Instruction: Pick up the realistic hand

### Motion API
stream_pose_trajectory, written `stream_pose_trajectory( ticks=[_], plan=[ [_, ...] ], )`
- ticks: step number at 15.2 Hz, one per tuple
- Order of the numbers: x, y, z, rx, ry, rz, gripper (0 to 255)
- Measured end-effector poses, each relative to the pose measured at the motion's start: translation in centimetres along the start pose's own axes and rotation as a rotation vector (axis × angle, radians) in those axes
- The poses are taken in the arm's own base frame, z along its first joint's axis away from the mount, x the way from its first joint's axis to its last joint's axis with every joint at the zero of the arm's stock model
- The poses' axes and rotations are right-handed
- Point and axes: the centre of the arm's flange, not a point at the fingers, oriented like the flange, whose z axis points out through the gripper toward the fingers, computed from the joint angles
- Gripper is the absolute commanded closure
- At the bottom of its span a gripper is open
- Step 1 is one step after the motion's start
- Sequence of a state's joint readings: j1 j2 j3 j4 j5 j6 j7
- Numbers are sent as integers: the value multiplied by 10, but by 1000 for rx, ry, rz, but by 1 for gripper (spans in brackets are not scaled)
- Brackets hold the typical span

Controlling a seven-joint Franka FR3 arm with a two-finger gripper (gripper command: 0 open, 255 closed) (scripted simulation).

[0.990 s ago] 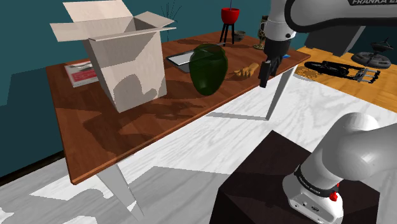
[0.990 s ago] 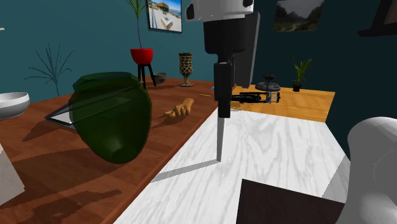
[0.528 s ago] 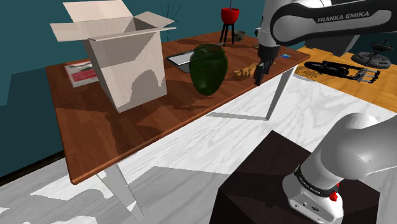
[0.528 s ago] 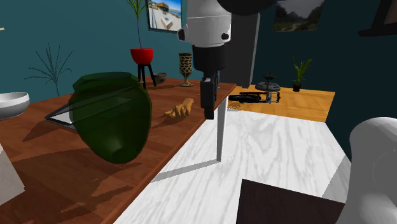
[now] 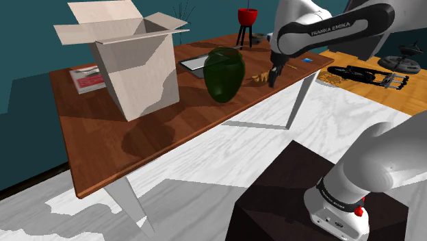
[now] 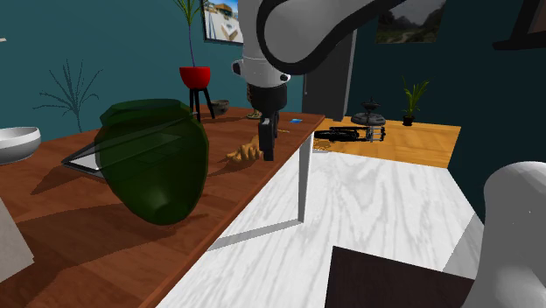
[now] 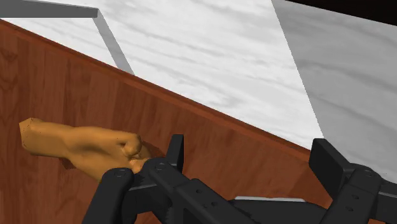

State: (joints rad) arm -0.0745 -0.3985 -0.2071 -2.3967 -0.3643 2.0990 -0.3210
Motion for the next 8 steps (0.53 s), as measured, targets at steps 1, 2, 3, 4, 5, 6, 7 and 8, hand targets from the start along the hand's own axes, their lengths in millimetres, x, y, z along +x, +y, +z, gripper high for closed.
stream_pose_trajectory(
  ticks=[1, 2, 3, 4, 5, 6, 7, 8],
  plan=[
    [4, 8, 6, -12, 5, -7, 0],
    [11, 14, 14, -23, 10, -13, 0],
    [17, 23, 17, -35, 16, -20, 0],
    [22, 29, 22, -46, 22, -27, 0],
    [26, 38, 30, -57, 27, -33, 0],
    [32, 47, 34, -69, 32, -40, 0],
    [39, 56, 38, -81, 38, -47, 0],
    [44, 61, 45, -92, 43, -54, 0]
  ],
)
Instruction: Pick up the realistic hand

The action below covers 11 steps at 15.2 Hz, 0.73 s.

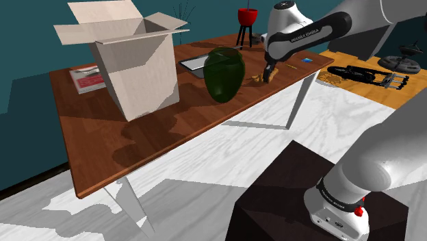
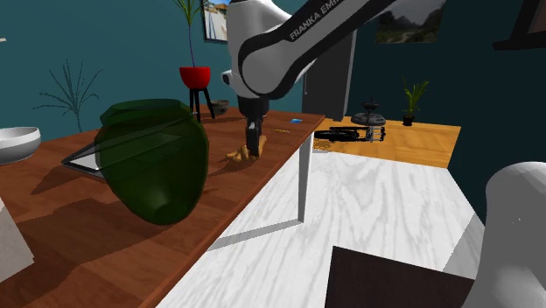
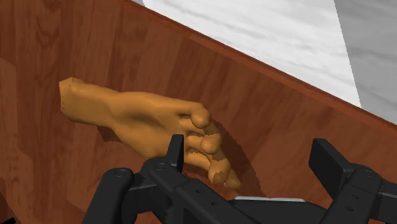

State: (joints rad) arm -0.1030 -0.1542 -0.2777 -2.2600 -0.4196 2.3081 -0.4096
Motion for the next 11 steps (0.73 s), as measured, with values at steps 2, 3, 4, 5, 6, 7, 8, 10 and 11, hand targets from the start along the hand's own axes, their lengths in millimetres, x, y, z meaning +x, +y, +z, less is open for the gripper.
stream_pose_trajectory(
  ticks=[2, 3, 4, 5, 6, 7, 8, 10, 11],
  plan=[
    [13, 19, 14, -23, 11, -13, 0],
    [17, 24, 19, -32, 15, -19, 0],
    [19, 28, 23, -37, 17, -22, 0],
    [20, 27, 27, -40, 18, -23, 0],
    [20, 26, 32, -41, 19, -24, 0],
    [21, 25, 37, -42, 19, -24, 0],
    [21, 24, 42, -42, 20, -25, 0],
    [21, 21, 51, -42, 20, -25, 0],
    [20, 19, 56, -43, 20, -25, 0]
  ],
)
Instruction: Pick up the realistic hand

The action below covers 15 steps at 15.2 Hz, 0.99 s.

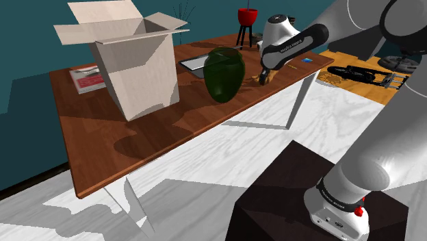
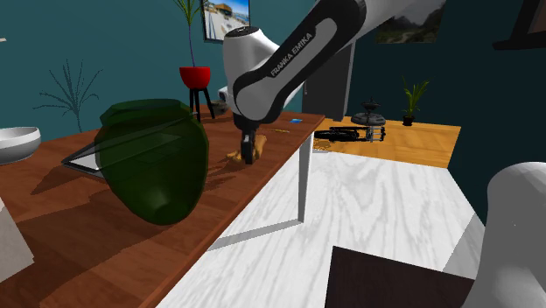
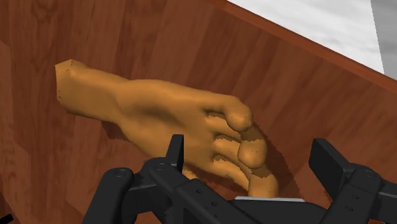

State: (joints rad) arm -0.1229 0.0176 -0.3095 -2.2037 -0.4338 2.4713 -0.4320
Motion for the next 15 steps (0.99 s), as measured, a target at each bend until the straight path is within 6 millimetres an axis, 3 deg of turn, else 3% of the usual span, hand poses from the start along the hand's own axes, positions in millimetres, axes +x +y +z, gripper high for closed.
stream_pose_trajectory(
  ticks=[1, 11, 15],
  plan=[
    [0, -1, 2, 0, 0, 0, 255],
    [0, -2, 5, 1, 0, 0, 255],
    [0, 4, -11, 0, 0, 0, 255]
  ],
)
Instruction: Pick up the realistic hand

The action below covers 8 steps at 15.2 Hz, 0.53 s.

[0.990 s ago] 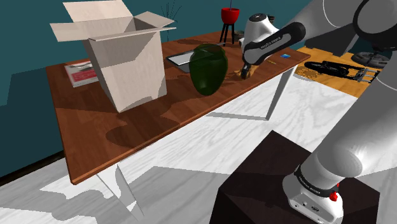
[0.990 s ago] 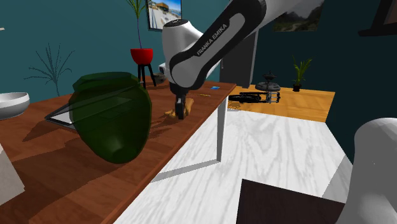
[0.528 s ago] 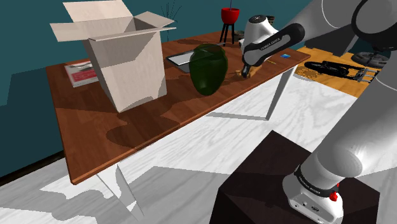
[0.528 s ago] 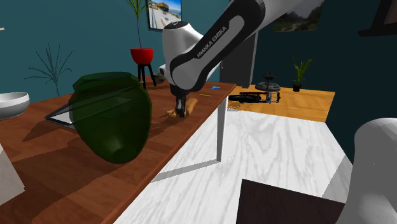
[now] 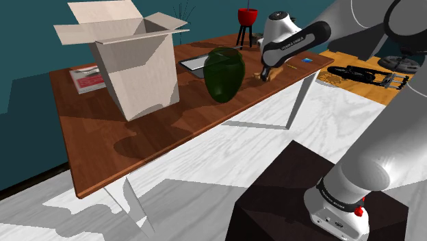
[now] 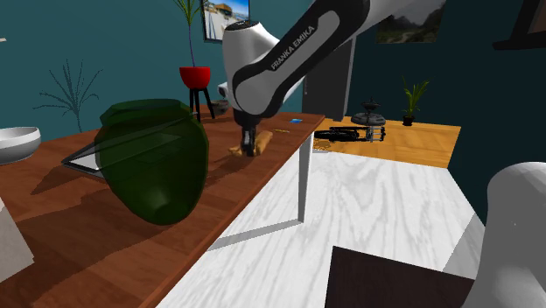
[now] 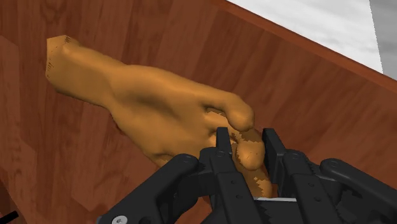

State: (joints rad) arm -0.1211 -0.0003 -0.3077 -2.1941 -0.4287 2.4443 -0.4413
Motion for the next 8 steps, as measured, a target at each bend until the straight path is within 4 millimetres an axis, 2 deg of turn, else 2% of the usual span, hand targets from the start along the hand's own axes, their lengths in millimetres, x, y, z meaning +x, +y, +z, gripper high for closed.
stream_pose_trajectory(
  ticks=[8],
  plan=[
    [1, 16, -39, 0, 0, 0, 255]
  ],
)
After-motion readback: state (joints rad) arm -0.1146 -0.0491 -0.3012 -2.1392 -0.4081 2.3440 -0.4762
